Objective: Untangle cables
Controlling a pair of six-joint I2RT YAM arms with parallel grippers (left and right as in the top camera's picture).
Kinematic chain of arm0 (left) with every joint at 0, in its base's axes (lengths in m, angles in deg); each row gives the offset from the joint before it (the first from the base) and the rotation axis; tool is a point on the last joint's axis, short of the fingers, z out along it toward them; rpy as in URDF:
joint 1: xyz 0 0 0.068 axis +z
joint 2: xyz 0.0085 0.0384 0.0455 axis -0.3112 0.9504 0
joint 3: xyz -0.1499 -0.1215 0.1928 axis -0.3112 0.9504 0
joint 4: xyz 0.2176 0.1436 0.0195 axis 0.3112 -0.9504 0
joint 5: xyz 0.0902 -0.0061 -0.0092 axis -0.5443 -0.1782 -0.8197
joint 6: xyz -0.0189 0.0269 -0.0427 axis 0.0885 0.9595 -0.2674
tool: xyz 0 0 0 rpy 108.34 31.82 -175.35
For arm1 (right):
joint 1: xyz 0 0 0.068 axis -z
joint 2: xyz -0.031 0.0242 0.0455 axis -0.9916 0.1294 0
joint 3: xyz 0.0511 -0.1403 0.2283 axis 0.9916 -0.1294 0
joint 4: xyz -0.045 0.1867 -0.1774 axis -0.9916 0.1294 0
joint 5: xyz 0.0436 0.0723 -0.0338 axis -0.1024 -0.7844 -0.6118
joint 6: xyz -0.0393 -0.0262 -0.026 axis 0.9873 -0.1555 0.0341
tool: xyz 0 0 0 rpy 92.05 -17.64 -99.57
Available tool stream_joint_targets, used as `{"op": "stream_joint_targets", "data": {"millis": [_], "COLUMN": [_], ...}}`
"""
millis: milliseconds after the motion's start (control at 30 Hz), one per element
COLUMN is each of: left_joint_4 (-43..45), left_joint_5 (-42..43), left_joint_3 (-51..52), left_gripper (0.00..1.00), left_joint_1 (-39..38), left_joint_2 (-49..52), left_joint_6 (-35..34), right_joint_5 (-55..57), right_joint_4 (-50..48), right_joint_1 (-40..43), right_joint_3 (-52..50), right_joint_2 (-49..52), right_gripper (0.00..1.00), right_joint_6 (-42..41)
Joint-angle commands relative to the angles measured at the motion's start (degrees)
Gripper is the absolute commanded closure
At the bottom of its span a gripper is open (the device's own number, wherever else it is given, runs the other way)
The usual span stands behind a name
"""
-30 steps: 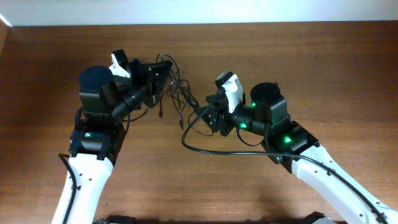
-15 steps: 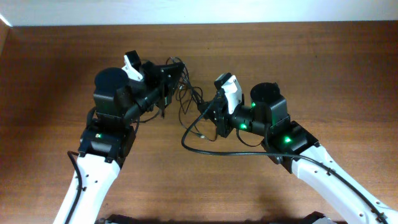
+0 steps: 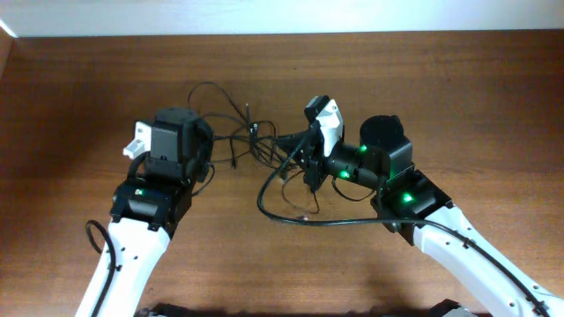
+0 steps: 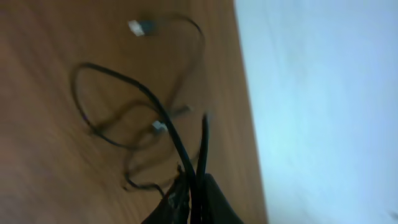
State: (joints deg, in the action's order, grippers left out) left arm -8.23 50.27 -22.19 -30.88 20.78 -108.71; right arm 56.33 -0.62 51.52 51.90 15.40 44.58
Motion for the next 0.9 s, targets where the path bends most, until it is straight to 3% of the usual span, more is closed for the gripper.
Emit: {"op": "stream_joint_targets", "data": {"millis": [0, 300, 667, 867], "left_joint_4": [-3.1, -10.4, -7.9, -0.7], "left_joint_5": [-9.6, -11.0, -6.6, 6.7], "left_joint_3": [0.1, 0.1, 0.1, 0.1], "left_gripper": [0.91, 0.90, 0.84, 0.75], "left_joint_1": [0.1, 0.2, 0.2, 0.2], "left_joint_2": [-0.6, 0.9, 1.0, 1.0], "left_joint_6": [1.0, 1.0, 1.0, 1.0], "right_joint_5": [-0.5, 0.0, 0.4, 0.3], "right_joint_4": [-1.2, -13.2, -10.4, -10.0], "right_joint_1": [0.4, 0.4, 0.4, 0.4], "right_joint_3": [0.4, 0.4, 0.4, 0.4], "right_joint_2": [-1.4, -1.4, -1.4, -1.4], "right_gripper": [0.96, 0.96, 0.96, 0.96], "right_joint_6": [-0.6, -0.6, -0.6, -0.6]}}
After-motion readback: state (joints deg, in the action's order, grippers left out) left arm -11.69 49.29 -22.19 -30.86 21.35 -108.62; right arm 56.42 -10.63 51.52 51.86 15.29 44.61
